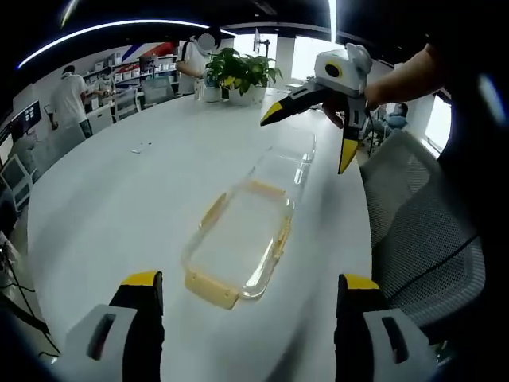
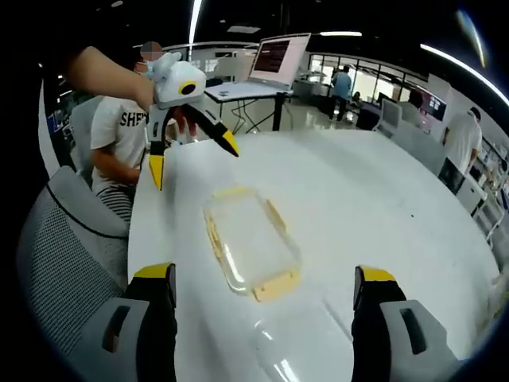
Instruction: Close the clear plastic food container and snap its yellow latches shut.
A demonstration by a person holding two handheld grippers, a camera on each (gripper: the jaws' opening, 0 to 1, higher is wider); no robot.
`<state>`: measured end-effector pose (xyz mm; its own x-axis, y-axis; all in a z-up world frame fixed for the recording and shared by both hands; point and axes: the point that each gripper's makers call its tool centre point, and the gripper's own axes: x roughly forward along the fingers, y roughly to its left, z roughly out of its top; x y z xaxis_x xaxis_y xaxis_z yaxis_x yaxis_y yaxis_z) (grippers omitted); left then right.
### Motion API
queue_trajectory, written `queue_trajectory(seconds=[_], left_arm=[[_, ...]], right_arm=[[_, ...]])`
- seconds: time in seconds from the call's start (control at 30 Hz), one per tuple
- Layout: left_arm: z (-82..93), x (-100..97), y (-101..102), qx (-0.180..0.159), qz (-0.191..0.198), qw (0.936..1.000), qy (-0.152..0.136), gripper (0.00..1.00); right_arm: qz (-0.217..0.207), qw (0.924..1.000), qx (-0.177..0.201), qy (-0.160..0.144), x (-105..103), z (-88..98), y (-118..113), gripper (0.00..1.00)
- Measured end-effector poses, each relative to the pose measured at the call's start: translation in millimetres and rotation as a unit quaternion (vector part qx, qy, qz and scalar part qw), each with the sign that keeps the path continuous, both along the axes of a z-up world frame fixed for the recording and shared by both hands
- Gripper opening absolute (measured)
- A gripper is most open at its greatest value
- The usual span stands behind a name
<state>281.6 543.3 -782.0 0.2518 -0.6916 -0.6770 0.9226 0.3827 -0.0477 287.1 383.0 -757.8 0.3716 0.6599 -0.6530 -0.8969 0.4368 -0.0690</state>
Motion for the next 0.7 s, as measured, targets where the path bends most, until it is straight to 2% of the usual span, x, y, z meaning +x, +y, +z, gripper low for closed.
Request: queue_trajectory(seconds=[0.27, 0.7], left_arm=[[-8.1, 3.7, -2, 0.02, -0.027, 0.9994, 0.0, 0.87], [-25.7, 13.9, -2, 0.064, -0.072, 0.9953, -0.006, 0.86]], right_arm=[[0.042, 0.9986, -0.034, -0.001, 4, -10.2, 1, 0.9], [0.087, 0.9945, -0.059, 0.009, 11, -25.2, 8, 0.86]])
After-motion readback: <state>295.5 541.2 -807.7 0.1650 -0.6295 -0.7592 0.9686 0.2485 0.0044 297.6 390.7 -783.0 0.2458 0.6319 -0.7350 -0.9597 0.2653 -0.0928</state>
